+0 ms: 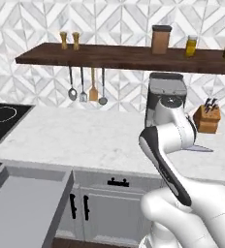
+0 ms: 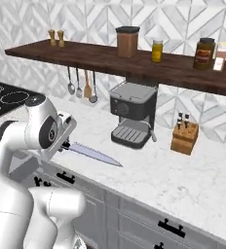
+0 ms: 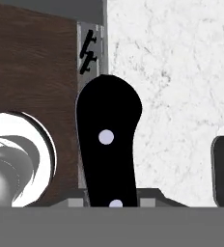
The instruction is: Pick up the knife from the drawer and place it on the cutting board. Then place the meat from the plate to the cutting board.
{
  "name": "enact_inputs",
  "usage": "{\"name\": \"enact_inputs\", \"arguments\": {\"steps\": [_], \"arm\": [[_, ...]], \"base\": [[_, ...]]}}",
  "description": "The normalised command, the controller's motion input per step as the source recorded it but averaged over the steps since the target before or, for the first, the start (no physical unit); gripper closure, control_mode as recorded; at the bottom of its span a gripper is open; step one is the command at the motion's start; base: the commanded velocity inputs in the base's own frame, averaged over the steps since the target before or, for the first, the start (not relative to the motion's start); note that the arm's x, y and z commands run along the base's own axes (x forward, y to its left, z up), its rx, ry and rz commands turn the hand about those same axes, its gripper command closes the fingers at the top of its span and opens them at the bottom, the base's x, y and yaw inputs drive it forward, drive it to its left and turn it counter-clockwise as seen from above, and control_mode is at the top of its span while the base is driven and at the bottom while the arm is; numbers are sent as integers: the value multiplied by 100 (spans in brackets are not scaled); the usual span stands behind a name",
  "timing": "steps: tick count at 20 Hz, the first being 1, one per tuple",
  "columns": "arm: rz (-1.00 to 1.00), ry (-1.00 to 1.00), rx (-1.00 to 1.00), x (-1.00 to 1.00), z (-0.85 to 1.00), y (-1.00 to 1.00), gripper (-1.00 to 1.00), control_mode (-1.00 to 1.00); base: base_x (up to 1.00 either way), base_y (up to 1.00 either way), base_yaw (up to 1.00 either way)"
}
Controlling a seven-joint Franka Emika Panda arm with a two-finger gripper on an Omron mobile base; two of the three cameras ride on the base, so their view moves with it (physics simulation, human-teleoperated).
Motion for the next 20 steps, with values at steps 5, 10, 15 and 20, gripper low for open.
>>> {"name": "enact_inputs", "arguments": {"steps": [5, 10, 15, 20], "arm": [[0, 0, 0, 0, 0, 0, 100, 100], [0, 0, 0, 0, 0, 0, 100, 100], [0, 0, 0, 0, 0, 0, 100, 100], [0, 0, 0, 0, 0, 0, 100, 100]], "base": [[-7, -54, -70], [-2, -67, -73], [0, -54, -87], [0, -5, -100]]}}
